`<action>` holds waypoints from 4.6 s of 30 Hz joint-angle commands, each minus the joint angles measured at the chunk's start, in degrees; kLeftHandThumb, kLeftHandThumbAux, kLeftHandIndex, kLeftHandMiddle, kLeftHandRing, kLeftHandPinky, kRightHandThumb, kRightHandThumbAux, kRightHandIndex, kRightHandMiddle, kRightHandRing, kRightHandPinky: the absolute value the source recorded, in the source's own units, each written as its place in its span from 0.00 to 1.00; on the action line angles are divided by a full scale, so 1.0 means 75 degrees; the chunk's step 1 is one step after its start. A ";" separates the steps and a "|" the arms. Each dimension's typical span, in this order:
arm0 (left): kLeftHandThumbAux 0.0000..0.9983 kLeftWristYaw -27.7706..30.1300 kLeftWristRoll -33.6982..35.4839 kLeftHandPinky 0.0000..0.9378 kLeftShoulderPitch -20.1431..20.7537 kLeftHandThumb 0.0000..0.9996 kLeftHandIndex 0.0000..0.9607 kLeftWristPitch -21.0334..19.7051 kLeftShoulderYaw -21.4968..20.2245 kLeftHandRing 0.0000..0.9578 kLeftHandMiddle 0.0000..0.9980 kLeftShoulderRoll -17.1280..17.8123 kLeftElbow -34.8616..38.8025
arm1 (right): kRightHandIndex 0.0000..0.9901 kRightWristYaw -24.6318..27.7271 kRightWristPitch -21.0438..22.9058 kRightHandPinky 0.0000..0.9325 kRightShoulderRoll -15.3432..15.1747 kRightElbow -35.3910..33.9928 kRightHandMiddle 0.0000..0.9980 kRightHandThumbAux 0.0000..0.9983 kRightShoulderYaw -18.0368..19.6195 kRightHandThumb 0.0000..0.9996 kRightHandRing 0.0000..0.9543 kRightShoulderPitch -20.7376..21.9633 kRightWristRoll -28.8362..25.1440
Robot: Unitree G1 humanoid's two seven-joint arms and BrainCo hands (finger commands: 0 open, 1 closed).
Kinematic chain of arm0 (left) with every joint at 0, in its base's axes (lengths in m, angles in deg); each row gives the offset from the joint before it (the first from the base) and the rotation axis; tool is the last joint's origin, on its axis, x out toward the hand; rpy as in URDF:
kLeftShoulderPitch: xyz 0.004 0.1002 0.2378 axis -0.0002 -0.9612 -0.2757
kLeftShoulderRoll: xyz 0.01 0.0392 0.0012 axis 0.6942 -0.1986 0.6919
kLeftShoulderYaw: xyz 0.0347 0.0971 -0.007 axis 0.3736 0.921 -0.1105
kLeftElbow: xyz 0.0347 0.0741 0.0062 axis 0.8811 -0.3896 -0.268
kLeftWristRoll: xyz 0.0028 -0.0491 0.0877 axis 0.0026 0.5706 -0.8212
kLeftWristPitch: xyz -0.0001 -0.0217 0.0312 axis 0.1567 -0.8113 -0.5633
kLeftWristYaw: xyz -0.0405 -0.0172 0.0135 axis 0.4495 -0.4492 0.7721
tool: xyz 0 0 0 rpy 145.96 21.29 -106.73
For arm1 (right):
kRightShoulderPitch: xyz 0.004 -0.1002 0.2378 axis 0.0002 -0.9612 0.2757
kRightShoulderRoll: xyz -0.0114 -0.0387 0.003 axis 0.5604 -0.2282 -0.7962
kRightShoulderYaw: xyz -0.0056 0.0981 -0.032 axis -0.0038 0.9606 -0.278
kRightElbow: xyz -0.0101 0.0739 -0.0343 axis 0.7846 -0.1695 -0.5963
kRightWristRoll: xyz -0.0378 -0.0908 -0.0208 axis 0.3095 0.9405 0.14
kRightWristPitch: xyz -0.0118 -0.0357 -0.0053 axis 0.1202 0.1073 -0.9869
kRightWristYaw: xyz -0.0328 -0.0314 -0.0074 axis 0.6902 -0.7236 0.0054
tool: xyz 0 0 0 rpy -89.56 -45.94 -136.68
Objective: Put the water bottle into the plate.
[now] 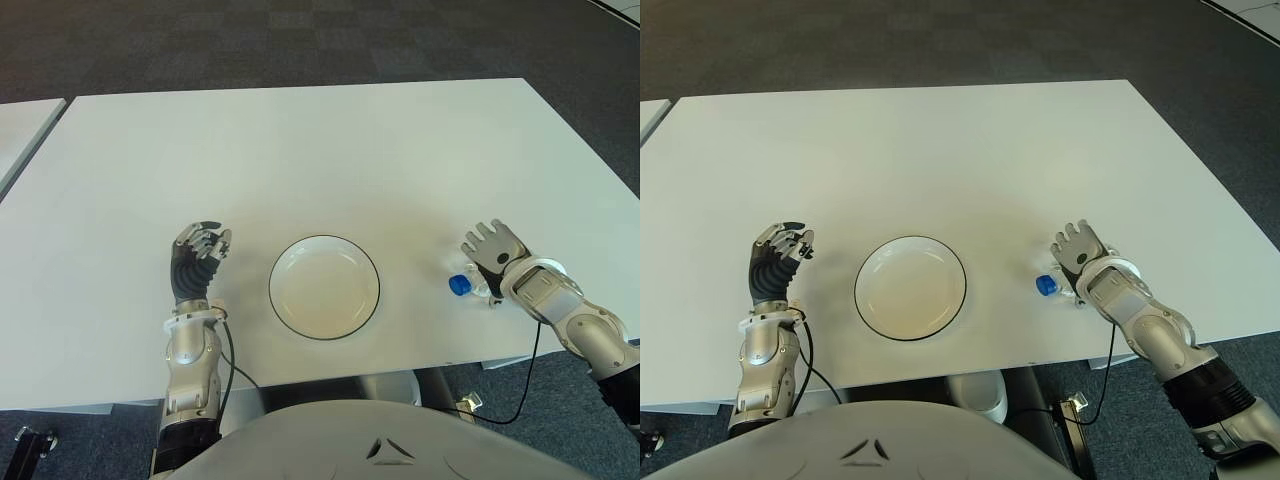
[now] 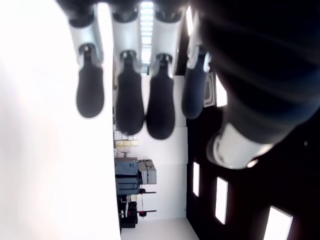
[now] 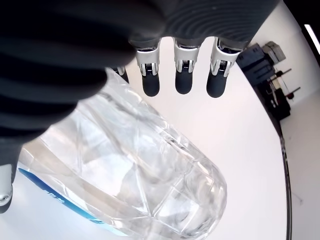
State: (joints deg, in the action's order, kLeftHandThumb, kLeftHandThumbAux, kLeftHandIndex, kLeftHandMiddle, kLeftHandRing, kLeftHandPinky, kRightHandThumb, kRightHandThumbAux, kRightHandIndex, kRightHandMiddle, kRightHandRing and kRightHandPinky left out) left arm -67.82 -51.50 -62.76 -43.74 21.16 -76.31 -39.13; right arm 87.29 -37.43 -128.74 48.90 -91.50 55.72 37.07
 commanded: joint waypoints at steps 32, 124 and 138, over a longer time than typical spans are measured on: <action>0.71 0.0095 0.0251 0.64 0.0064 0.71 0.45 0.0086 -0.0206 0.65 0.64 0.0144 -0.0315 | 0.19 0.1470 0.0833 0.27 0.1040 -0.0108 0.20 0.54 0.0027 0.45 0.17 -0.0286 -0.1740; 0.71 -0.0187 -0.0088 0.63 0.0128 0.71 0.45 0.0259 -0.0194 0.64 0.64 0.0204 -0.0551 | 0.44 -0.1671 -0.0925 0.96 0.2029 -0.0732 0.91 0.72 0.0976 0.71 0.95 0.2830 -0.5053; 0.71 0.0125 0.0049 0.65 0.0185 0.71 0.45 0.0529 -0.0166 0.66 0.65 0.0347 -0.0847 | 0.45 -0.0913 -0.1788 0.95 0.2787 -0.0781 0.89 0.71 -0.0162 0.72 0.92 0.3918 -0.5439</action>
State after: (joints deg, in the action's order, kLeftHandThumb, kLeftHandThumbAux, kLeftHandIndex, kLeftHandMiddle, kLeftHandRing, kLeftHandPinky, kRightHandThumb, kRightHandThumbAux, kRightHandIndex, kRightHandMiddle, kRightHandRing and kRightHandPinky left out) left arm -67.52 -51.61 -61.03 -37.95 19.98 -74.04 -45.02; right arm 79.51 -48.45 -109.02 42.17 -90.85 82.58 -2.06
